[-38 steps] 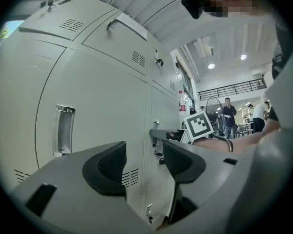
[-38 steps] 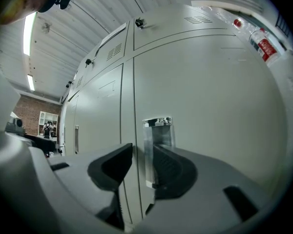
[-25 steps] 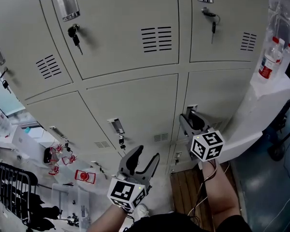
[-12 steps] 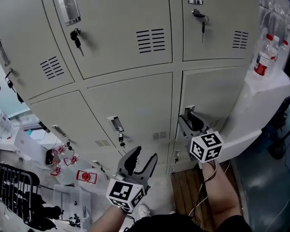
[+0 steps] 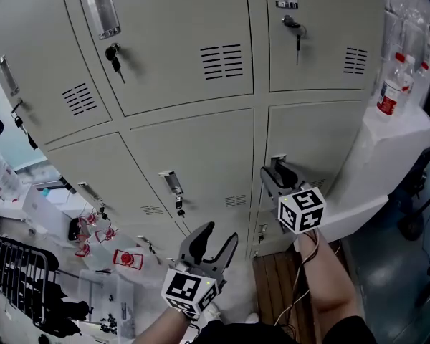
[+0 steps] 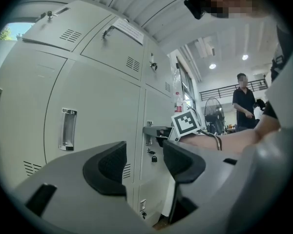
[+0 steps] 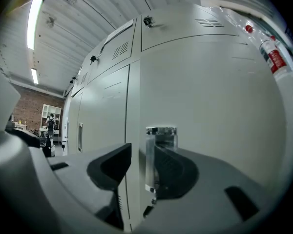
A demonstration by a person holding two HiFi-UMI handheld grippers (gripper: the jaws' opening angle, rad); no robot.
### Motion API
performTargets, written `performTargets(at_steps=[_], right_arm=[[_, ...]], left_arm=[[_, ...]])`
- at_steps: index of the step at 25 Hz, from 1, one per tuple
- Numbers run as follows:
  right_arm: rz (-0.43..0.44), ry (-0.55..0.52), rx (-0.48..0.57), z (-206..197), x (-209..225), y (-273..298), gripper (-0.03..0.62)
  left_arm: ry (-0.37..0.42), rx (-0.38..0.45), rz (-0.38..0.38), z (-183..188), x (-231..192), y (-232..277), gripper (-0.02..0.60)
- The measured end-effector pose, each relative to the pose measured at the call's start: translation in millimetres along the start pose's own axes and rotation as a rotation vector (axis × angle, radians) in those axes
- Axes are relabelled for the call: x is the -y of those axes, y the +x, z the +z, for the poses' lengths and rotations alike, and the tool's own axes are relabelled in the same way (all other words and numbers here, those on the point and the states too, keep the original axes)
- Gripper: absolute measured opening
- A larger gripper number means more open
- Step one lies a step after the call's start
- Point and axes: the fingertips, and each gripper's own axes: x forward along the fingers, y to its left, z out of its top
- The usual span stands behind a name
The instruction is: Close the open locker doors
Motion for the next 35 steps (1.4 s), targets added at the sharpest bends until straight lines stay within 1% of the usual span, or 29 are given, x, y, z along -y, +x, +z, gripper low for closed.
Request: performTargets(at_steps=[4, 8, 17, 22, 29, 35], right_arm=[[-0.010, 0.013, 0.006, 1.7, 2.8, 8.1, 0.140], [-0.014, 0.013, 0.021, 1.8, 3.2, 9.0, 0.140], [-0.002, -0.030, 0.018, 1.2, 2.8, 9.9, 0.140], [-0.003, -0.034, 0.018, 0.2, 4.5, 7.7, 0.140], [-0.012, -0.022, 0.034, 1.0, 11.0, -9.2, 0.141], [-0.002, -0.021, 0.061, 7.4, 7.3, -33.0, 0.140]], left_arm=[[-0.001, 0.004, 0.016, 2.3, -10.9, -0.4, 0.233], [-0.004, 0.003, 0.016, 1.8, -17.1, 3.9, 0.233], [-0.007, 0.002, -0.023, 2.4, -14.0, 23.4, 0.233], [0.001, 0.003, -0.030, 4.5, -13.1, 27.7, 0.233], [0.007, 0.004, -0.033, 5.7, -10.0, 29.9, 0.233], [0.010, 0.002, -0.052, 4.3, 2.0, 35.0, 0.233]])
